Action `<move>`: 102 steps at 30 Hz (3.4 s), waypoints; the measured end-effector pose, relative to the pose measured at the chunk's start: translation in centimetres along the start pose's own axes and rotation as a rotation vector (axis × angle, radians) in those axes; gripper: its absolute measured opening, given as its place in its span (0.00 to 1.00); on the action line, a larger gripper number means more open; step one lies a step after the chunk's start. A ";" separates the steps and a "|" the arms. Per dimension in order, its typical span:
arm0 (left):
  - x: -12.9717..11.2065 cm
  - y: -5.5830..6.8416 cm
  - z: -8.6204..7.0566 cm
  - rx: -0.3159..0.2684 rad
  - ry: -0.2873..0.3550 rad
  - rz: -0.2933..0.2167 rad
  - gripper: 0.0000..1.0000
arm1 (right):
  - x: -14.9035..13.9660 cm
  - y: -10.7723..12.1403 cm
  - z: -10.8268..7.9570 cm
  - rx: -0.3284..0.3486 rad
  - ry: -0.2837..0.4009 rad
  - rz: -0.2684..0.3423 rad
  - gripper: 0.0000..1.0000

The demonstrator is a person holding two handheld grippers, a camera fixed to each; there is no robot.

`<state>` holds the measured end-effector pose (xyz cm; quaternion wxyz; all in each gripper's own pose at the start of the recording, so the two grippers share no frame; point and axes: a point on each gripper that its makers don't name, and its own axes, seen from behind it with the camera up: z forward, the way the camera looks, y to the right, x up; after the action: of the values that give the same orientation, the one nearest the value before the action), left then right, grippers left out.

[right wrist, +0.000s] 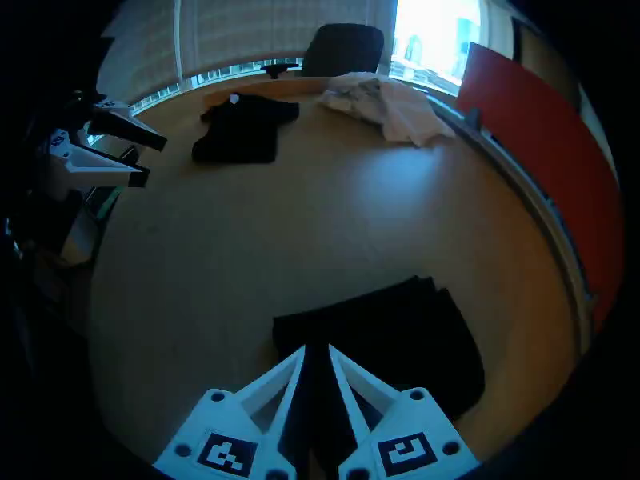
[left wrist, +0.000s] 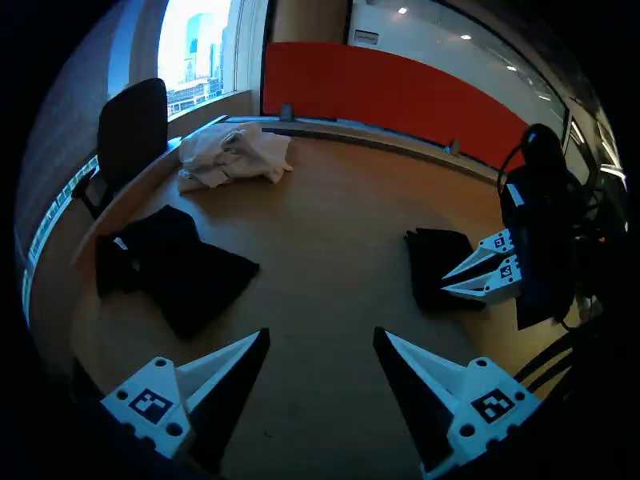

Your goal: Fold towel

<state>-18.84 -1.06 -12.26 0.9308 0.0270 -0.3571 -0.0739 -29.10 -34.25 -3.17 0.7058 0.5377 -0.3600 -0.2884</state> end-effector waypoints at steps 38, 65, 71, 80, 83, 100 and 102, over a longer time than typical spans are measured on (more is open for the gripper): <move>0.7 0.0 0.6 0.014 0.001 0.005 0.97 | -3.1 2.0 -4.3 -0.073 0.025 0.076 0.72; 0.4 0.4 0.5 0.009 -0.005 0.026 0.97 | -9.6 0.7 -5.9 -0.117 -0.035 0.191 0.72; 0.3 0.4 0.4 0.008 -0.007 0.029 0.97 | -9.7 0.7 -5.6 -0.118 -0.033 0.203 0.70; 0.2 0.6 0.3 0.006 -0.006 0.023 0.96 | -10.0 0.7 -4.9 -0.121 -0.032 0.255 0.49; 0.2 0.6 0.3 0.005 -0.007 0.024 0.97 | -10.0 0.8 -4.9 -0.124 -0.029 0.266 0.38; 0.2 0.6 0.4 0.006 -0.008 0.027 0.97 | -9.8 1.5 -5.4 -0.149 -0.019 0.262 0.06; 0.2 0.6 0.4 0.006 -0.007 0.028 0.97 | -9.6 1.7 -5.6 -0.155 -0.014 0.254 0.06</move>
<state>-18.91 -0.46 -11.80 0.9303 0.0245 -0.3610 -0.0599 -30.01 -23.12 -4.30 0.7735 0.4296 -0.4068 -0.2273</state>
